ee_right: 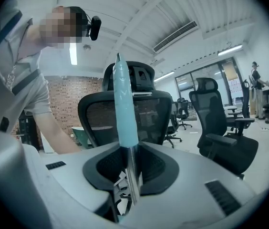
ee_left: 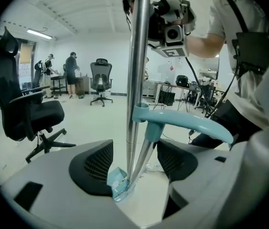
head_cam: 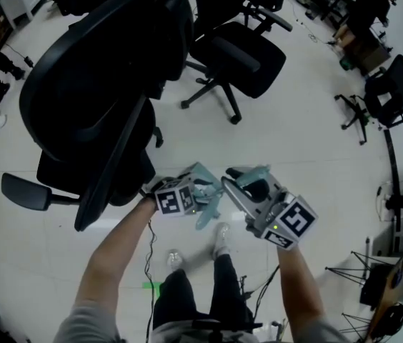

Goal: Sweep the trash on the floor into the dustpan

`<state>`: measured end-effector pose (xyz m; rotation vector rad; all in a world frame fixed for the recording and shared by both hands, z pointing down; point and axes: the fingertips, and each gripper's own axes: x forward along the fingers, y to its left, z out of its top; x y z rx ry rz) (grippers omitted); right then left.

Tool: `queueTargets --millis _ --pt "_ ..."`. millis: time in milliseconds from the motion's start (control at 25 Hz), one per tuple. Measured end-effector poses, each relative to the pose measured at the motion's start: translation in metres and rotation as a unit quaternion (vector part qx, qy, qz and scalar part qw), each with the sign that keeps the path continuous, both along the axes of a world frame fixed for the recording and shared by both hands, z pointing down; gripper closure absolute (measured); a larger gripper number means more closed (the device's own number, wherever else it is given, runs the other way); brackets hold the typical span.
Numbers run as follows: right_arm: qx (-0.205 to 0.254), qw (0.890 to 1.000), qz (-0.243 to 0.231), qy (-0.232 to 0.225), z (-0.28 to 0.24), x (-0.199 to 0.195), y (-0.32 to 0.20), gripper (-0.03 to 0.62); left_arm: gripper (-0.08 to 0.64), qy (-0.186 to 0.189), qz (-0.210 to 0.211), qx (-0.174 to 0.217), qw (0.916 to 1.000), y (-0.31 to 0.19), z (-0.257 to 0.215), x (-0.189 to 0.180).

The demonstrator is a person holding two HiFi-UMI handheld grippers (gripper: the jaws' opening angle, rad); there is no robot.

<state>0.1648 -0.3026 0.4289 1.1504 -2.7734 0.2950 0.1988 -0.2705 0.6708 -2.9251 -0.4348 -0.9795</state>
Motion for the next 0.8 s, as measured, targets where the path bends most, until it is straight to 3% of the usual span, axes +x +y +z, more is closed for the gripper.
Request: queueTargets --millis 240,440,560,640,800 --pt "0.003 1.0 0.002 -0.019 -0.004 0.003 0.005 0.522 0.249 0.005 0.045 0.046 0.9979 0.009 -0.009 0.008" --pt "0.008 1.0 0.001 -0.019 -0.006 0.008 0.013 0.523 0.252 0.017 0.104 0.111 0.9881 0.023 -0.021 0.014" --pt "0.008 1.0 -0.005 -0.019 -0.003 0.008 0.019 0.523 0.254 0.022 0.129 0.12 0.9841 0.032 -0.022 0.016" --pt "0.006 1.0 -0.001 -0.023 -0.002 0.012 0.019 0.523 0.298 0.022 0.141 0.121 0.9823 0.035 -0.019 0.018" --pt "0.001 1.0 0.009 -0.025 0.005 0.019 0.018 0.523 0.306 0.033 0.138 0.108 0.9839 0.034 -0.015 0.024"
